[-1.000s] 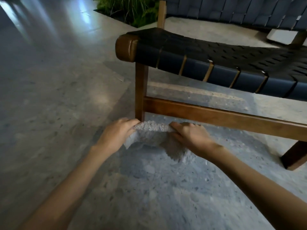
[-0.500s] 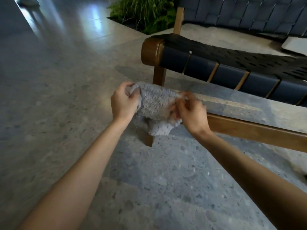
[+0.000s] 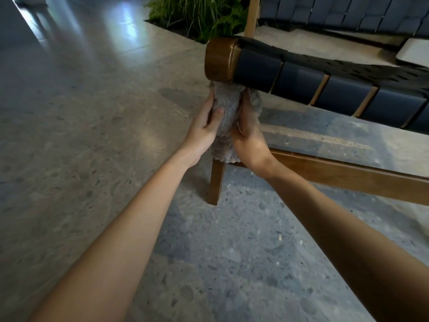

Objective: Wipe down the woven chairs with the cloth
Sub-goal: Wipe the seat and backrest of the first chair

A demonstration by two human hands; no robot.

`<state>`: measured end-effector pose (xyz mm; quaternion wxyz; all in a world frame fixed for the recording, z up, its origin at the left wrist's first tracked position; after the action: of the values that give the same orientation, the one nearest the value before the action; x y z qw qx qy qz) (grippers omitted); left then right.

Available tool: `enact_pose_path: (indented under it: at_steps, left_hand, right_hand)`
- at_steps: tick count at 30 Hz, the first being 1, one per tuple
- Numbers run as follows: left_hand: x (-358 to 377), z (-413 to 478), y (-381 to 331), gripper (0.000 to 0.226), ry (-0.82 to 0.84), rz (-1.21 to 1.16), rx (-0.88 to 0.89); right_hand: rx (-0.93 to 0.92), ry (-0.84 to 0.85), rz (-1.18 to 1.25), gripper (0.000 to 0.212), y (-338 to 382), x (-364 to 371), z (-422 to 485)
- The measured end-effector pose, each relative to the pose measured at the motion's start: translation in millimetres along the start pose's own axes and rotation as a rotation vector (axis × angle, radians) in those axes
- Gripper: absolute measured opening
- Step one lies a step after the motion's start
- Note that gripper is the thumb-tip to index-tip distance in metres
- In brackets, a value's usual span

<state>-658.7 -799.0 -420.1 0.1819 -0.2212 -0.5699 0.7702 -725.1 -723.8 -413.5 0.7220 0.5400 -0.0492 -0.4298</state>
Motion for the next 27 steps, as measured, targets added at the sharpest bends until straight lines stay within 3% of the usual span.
enact_pose_path:
  at_steps: [6,11,19,27]
  left_hand:
    - [-0.4,-4.0,17.7,0.048,-0.003,0.009,-0.028]
    - [5.3,-33.1,40.1,0.041,-0.014,-0.026,-0.059]
    - [-0.7,3.5,-3.3,0.051,0.027,0.072,0.061]
    - [2.8,-30.2,43.3,0.039,-0.036,-0.042,-0.027]
  right_hand:
    - [0.051,0.041,0.154,0.068,-7.3,11.1,-12.3]
    - [0.116,0.027,-0.013,0.065,-28.2,17.5,-37.9]
    - [0.112,0.009,0.135,0.079,1.0,7.1,1.3]
    - [0.094,-0.032,0.008,0.073,-20.7,23.5,-48.8]
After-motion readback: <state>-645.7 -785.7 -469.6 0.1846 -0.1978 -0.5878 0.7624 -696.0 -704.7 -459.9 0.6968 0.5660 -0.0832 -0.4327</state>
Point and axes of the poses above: each hand's wrist, its own z-axis towards the middle knuckle, its own x-axis out of the palm, y = z × x, the point moved 9 cm from there along z, towards the middle knuckle, and after that the axes turned 9 degrees about -y, right-handed, at the moved point
